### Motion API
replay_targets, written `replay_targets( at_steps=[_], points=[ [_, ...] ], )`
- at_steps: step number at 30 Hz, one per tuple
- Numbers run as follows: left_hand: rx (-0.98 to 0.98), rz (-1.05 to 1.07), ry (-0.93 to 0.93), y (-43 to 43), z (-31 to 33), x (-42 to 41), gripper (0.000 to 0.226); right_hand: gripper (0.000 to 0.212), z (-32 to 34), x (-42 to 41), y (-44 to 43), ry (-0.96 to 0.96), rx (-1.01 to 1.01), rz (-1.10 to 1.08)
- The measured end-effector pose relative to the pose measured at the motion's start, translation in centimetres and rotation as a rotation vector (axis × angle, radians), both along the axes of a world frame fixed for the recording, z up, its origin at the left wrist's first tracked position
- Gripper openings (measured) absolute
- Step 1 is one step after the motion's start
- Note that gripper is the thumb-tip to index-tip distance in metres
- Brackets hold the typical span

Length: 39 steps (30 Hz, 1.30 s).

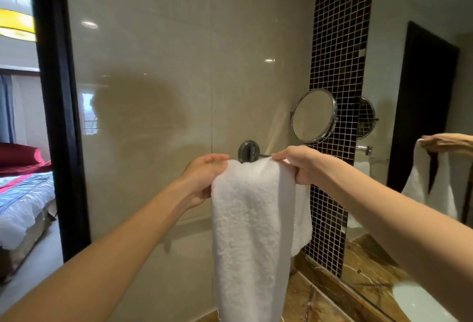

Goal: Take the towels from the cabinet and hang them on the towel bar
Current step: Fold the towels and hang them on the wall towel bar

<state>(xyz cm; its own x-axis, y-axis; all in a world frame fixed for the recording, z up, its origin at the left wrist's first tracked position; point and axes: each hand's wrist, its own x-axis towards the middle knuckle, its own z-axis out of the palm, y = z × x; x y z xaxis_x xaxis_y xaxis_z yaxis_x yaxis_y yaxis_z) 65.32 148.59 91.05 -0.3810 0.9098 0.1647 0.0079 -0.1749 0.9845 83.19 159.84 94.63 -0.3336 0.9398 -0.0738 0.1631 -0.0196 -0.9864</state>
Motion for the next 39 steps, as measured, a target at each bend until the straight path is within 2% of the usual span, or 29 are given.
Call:
replay_targets(
  at_steps=[4,7,9,12,17,23,32,39],
  points=[
    [0.020,-0.050,-0.071,0.1,0.3,-0.9,0.033,0.050,0.6,0.0,-0.3,-0.041,0.052,0.060],
    [0.062,-0.076,-0.124,0.1,0.8,-1.7,0.046,0.033,1.3,0.5,-0.3,-0.062,0.057,0.131],
    [0.093,-0.092,-0.131,0.0,1.6,-2.1,0.051,0.033,2.0,0.6,-0.1,-0.051,0.042,0.184],
    [0.152,-0.114,-0.101,-0.3,3.6,-2.3,0.054,0.045,3.6,-0.1,0.5,-0.047,0.096,0.203],
    [0.234,-0.099,-0.024,-0.4,7.6,-3.4,0.060,0.042,7.1,-2.2,0.8,0.110,0.282,0.212],
    [0.287,-0.028,0.077,0.5,10.9,-6.0,0.065,0.050,10.3,-5.5,1.6,0.237,0.361,0.239],
    [0.303,0.050,0.154,3.7,13.2,-9.8,0.067,0.045,11.3,-10.6,6.1,0.324,0.367,0.177],
    [0.277,0.091,0.160,6.0,12.8,-12.1,0.069,0.047,10.7,-13.1,8.3,0.299,0.388,0.241]
  ],
)
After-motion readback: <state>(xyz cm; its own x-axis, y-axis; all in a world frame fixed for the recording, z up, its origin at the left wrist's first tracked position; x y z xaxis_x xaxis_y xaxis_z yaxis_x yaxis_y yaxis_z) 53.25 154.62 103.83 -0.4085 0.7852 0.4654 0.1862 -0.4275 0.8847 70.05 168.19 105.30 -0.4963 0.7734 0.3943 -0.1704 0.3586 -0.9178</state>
